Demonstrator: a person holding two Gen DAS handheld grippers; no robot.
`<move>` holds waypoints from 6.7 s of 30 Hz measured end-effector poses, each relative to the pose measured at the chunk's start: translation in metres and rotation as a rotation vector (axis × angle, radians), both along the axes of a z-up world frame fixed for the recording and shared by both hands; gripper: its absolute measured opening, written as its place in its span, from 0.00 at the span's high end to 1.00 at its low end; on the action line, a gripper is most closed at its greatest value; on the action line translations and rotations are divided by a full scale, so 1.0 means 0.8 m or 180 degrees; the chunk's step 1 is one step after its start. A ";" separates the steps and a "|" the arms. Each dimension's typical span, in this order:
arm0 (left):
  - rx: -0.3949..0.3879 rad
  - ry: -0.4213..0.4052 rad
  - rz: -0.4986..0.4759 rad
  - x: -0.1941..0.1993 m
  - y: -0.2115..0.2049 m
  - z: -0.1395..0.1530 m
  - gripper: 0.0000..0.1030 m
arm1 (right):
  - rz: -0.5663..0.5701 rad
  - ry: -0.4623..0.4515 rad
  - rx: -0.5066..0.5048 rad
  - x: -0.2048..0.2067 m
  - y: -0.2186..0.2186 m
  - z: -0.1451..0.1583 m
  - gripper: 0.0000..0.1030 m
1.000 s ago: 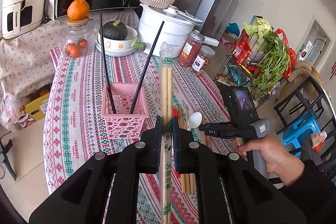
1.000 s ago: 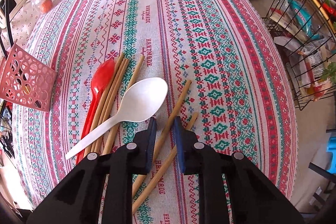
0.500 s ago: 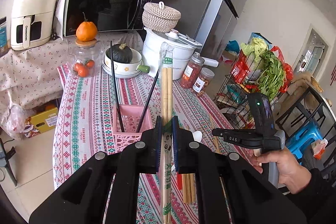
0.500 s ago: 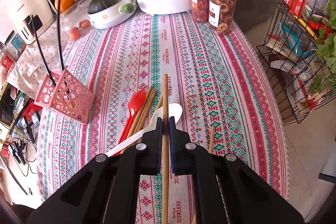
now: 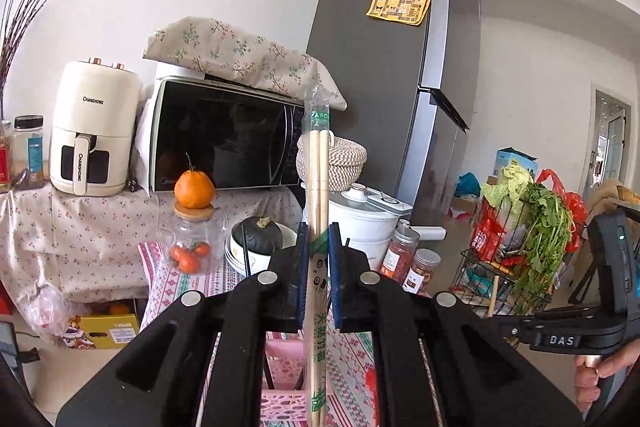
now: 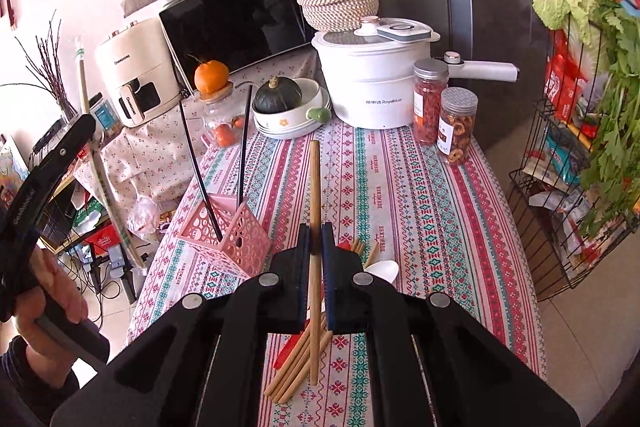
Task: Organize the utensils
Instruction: 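Carry both chopsticks to the pink basket and release them while both grippers open, then move the left gripper to the white spoon while the right gripper approaches a loose chopstick, then grasp the white plastic spoon with the left gripper while the right gripper grasps a bamboo chopstick, then carry the white spoon into the pink basket and open the left gripper while the right gripper lifts its chopstick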
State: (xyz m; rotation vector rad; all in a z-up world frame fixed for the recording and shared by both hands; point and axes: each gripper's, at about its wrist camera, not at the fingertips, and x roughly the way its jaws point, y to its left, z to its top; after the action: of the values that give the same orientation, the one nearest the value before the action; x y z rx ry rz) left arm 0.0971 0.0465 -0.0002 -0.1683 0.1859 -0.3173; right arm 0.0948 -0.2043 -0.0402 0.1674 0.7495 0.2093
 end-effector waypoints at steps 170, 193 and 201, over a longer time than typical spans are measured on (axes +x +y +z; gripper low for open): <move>0.0855 0.2257 -0.0988 0.018 -0.099 -0.127 0.67 | -0.0126 0.1689 -0.0845 0.056 -0.059 -0.205 0.80; -0.0321 0.0367 -0.0171 0.028 -0.006 -0.014 0.67 | -0.0049 0.0363 -0.0519 0.017 -0.007 -0.075 0.94; -0.0651 0.0062 0.0112 0.057 0.012 -0.035 0.67 | 0.0015 0.0192 -0.0389 0.014 -0.006 -0.051 0.94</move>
State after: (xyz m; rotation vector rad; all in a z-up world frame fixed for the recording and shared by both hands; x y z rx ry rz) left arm 0.1426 0.0562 -0.0284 -0.3765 0.1694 -0.2994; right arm 0.1063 -0.2092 -0.0808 0.0560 0.8203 0.1629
